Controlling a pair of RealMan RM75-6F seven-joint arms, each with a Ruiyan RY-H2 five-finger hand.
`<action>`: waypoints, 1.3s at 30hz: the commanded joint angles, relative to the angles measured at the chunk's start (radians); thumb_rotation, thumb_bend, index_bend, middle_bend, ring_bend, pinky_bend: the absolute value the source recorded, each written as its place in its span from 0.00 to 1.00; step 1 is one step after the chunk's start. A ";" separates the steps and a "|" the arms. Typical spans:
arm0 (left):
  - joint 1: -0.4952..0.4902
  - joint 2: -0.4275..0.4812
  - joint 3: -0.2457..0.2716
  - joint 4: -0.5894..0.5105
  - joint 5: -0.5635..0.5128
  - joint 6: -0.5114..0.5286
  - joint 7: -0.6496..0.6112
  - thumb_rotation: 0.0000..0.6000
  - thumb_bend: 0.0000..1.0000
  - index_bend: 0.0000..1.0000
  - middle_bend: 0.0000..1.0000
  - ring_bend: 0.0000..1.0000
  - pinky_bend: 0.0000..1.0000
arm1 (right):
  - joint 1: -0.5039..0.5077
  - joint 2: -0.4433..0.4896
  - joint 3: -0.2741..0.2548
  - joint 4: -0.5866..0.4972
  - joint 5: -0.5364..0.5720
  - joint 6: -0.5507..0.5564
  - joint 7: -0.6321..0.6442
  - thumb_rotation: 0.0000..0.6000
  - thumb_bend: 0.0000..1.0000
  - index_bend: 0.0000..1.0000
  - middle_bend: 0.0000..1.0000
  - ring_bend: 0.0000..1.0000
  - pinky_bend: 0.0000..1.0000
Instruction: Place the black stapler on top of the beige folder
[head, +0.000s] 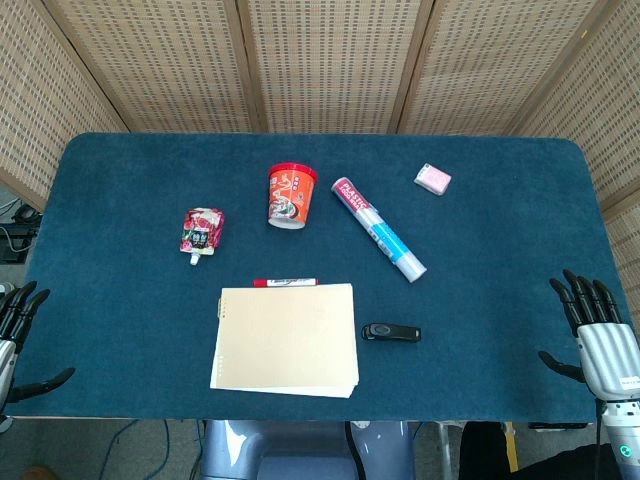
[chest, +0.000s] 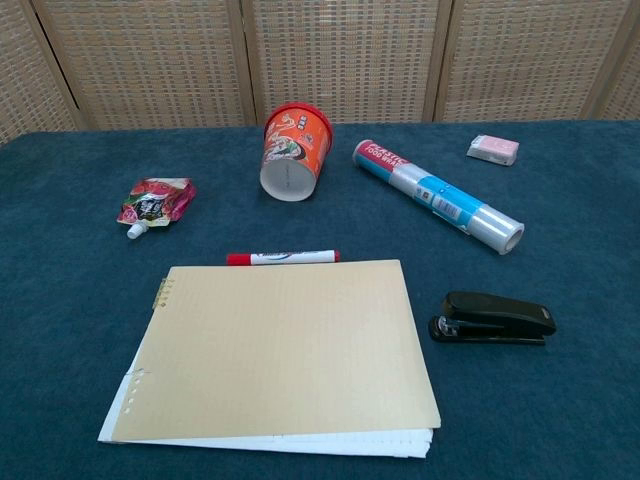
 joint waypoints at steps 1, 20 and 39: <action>0.001 0.001 0.003 0.001 0.005 -0.001 -0.002 1.00 0.00 0.00 0.00 0.00 0.00 | -0.002 0.000 0.004 -0.002 0.002 -0.005 0.001 1.00 0.00 0.00 0.00 0.00 0.00; -0.025 -0.008 -0.017 -0.002 -0.062 -0.061 0.018 1.00 0.00 0.00 0.00 0.00 0.00 | 0.243 -0.099 0.048 -0.111 0.027 -0.425 -0.089 1.00 0.17 0.11 0.18 0.15 0.21; -0.056 -0.004 -0.026 0.007 -0.120 -0.134 -0.011 1.00 0.00 0.00 0.00 0.00 0.00 | 0.336 -0.443 0.059 0.020 0.242 -0.542 -0.467 1.00 0.42 0.33 0.39 0.37 0.39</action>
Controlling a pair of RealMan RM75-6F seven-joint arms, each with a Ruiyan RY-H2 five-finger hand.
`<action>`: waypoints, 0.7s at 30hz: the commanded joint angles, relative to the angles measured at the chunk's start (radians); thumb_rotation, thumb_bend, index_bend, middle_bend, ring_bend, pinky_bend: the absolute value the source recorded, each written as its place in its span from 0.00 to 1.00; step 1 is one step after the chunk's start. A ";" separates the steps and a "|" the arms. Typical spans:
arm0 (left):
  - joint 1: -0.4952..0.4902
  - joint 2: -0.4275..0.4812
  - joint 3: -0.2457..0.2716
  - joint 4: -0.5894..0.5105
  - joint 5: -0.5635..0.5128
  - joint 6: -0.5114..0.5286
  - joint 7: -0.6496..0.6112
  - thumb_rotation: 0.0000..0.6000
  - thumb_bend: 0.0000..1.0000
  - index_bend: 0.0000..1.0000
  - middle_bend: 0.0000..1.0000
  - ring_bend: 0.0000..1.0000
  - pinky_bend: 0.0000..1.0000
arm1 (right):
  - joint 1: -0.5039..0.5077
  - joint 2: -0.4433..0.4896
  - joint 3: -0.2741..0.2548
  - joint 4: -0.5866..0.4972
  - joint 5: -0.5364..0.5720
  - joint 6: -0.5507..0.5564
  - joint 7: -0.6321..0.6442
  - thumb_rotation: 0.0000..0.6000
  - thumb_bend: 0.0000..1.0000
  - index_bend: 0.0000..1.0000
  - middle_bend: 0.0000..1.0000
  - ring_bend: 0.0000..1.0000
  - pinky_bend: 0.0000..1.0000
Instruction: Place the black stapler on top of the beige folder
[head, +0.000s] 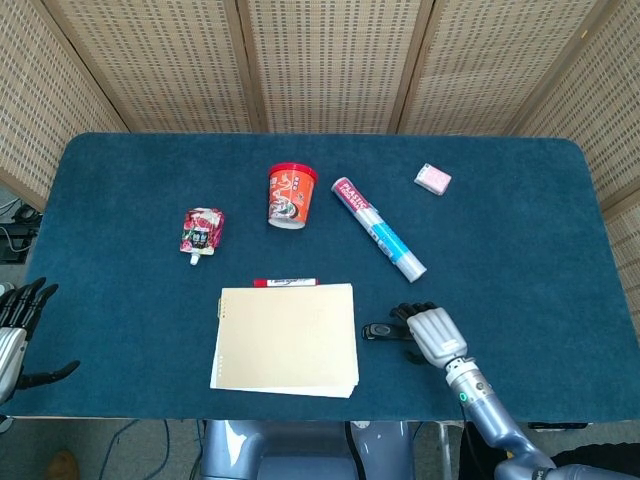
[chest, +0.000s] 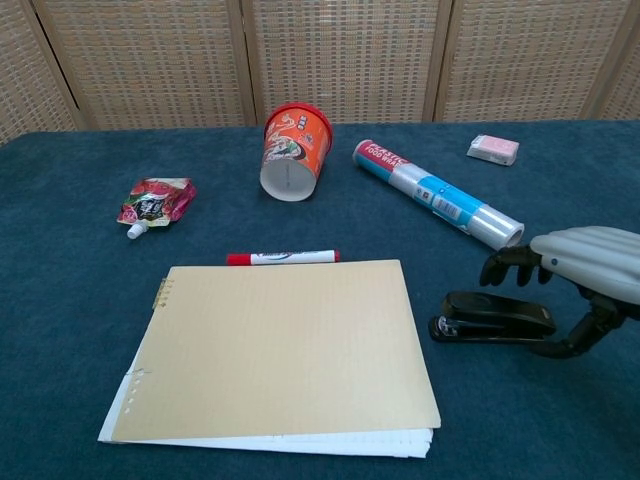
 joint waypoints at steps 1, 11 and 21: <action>-0.003 0.001 0.000 0.001 -0.002 -0.006 -0.003 1.00 0.00 0.00 0.00 0.00 0.00 | 0.013 -0.040 -0.005 0.030 0.004 -0.001 -0.029 1.00 0.43 0.34 0.40 0.37 0.40; -0.011 0.001 -0.002 0.003 -0.012 -0.018 -0.004 1.00 0.00 0.00 0.00 0.00 0.00 | 0.035 -0.131 -0.012 0.130 0.006 -0.005 -0.061 1.00 0.44 0.39 0.43 0.40 0.41; -0.014 -0.004 0.001 0.001 -0.013 -0.024 0.006 1.00 0.00 0.00 0.00 0.00 0.00 | 0.033 -0.156 -0.017 0.211 -0.009 0.014 -0.041 1.00 0.48 0.59 0.61 0.58 0.56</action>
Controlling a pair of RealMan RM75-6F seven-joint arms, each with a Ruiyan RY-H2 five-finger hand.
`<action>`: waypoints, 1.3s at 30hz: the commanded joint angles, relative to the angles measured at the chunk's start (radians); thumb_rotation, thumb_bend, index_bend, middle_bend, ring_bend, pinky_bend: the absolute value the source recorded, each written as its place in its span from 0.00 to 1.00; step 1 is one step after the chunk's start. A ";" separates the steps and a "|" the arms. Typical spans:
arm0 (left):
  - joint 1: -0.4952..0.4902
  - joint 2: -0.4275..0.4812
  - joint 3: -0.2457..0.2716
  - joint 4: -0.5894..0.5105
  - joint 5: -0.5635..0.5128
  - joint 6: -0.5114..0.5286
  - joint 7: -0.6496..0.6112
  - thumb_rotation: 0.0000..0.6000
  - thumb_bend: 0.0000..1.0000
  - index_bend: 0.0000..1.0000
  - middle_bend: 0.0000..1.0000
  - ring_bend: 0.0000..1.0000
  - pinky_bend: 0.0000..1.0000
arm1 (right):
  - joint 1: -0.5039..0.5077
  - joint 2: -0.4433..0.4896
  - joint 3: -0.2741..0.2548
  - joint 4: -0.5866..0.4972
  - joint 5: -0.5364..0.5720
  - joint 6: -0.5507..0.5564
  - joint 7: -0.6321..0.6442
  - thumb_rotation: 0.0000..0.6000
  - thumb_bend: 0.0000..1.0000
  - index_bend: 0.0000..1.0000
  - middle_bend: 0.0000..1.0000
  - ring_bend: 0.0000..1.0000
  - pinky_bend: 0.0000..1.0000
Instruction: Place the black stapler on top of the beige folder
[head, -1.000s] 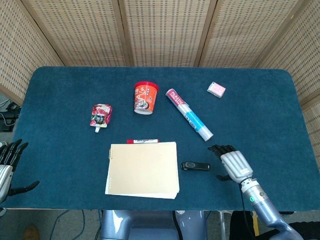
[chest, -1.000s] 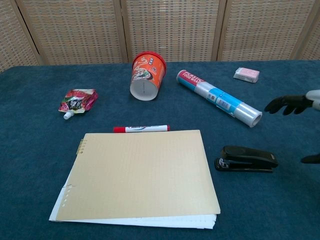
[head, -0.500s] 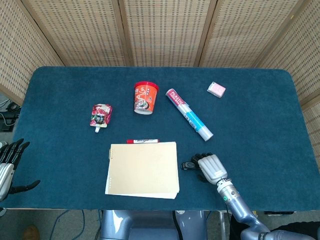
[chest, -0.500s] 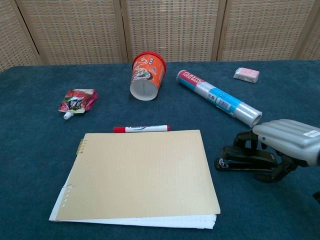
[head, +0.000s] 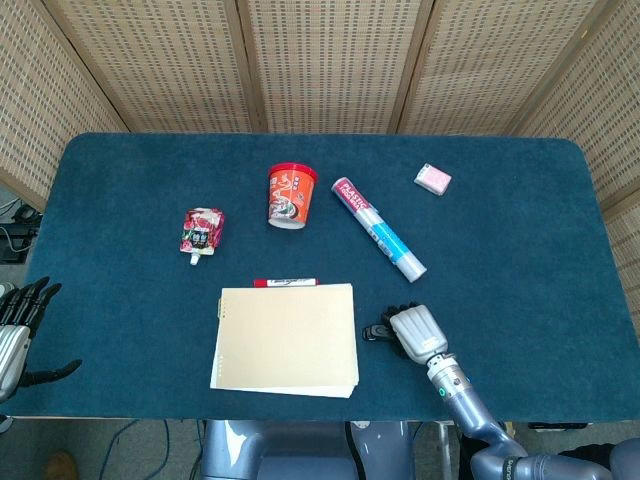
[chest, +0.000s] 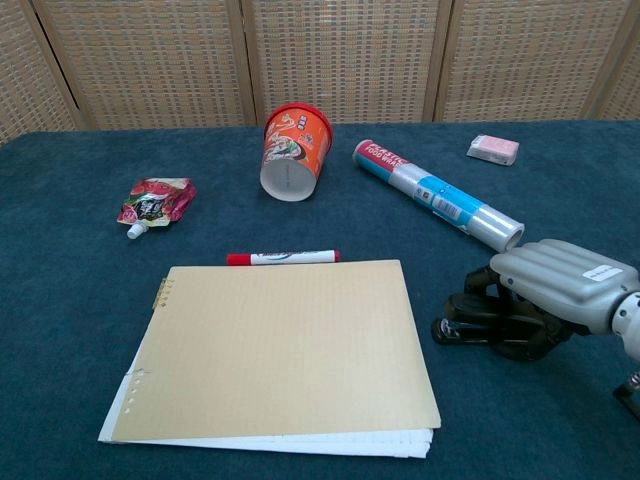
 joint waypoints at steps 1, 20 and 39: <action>0.000 -0.002 0.001 -0.001 0.000 0.000 0.005 1.00 0.00 0.00 0.00 0.00 0.00 | -0.003 -0.009 -0.004 0.022 -0.009 0.010 0.011 1.00 0.49 0.61 0.63 0.60 0.58; -0.017 -0.001 -0.006 0.004 -0.027 -0.029 -0.006 1.00 0.00 0.00 0.00 0.00 0.00 | 0.153 0.066 0.155 -0.215 0.077 -0.067 -0.125 1.00 0.51 0.63 0.65 0.62 0.58; -0.055 -0.014 -0.016 0.033 -0.089 -0.108 -0.015 1.00 0.00 0.00 0.00 0.00 0.00 | 0.461 -0.134 0.198 -0.096 0.349 -0.296 -0.307 1.00 0.54 0.63 0.65 0.62 0.58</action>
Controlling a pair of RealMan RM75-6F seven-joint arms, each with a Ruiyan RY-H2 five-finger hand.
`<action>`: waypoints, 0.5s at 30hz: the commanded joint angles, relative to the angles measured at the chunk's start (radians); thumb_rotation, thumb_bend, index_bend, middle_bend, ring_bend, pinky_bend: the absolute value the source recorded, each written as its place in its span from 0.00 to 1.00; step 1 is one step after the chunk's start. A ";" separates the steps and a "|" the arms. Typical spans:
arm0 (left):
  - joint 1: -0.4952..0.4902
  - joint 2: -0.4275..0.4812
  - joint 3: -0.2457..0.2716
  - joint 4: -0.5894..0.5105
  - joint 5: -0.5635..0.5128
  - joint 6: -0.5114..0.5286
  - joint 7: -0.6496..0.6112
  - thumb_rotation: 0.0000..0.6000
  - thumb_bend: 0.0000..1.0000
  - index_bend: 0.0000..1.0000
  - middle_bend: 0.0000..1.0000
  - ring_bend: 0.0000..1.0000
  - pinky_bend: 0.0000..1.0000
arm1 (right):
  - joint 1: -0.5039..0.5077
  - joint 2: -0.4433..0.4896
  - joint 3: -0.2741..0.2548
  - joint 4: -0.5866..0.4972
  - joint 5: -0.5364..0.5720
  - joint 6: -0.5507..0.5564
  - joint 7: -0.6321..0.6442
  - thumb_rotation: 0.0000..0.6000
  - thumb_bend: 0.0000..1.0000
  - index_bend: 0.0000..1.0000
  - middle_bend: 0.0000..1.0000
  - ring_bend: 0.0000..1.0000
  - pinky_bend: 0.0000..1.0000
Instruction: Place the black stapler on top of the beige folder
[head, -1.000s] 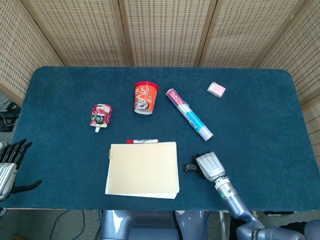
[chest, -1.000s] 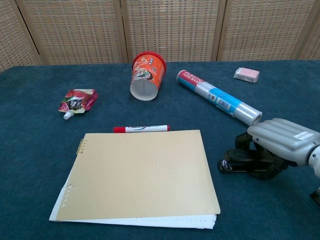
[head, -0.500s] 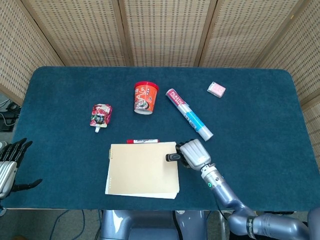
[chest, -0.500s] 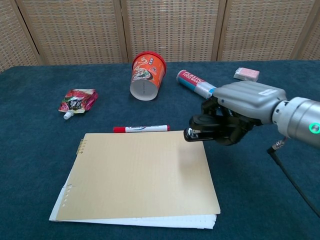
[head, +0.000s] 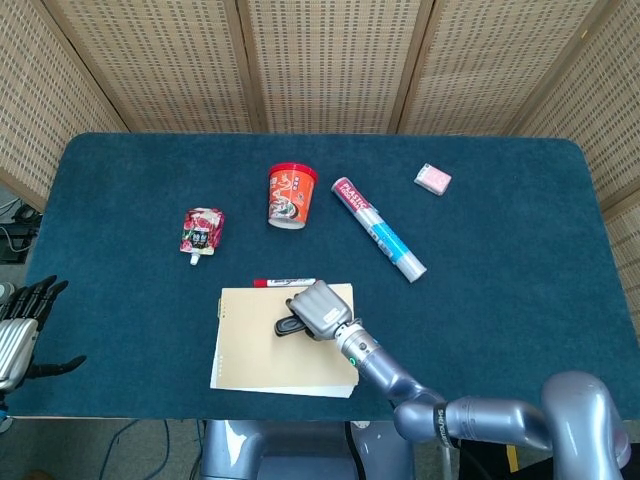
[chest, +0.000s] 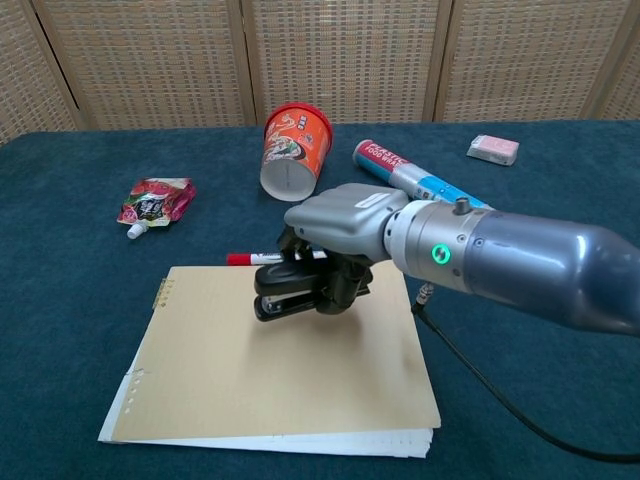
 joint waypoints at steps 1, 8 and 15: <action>-0.009 -0.006 -0.005 0.009 -0.020 -0.016 0.004 1.00 0.00 0.00 0.00 0.00 0.00 | 0.038 -0.024 -0.015 0.022 -0.001 -0.055 0.031 1.00 0.54 0.63 0.65 0.62 0.58; -0.018 -0.011 -0.008 0.016 -0.041 -0.034 0.010 1.00 0.00 0.00 0.00 0.00 0.00 | 0.077 -0.042 -0.058 0.058 -0.042 -0.072 0.065 1.00 0.02 0.02 0.11 0.17 0.17; -0.018 -0.007 -0.002 0.011 -0.027 -0.030 0.002 1.00 0.00 0.00 0.00 0.00 0.00 | 0.077 0.046 -0.090 -0.056 -0.010 -0.017 0.039 1.00 0.00 0.00 0.00 0.00 0.00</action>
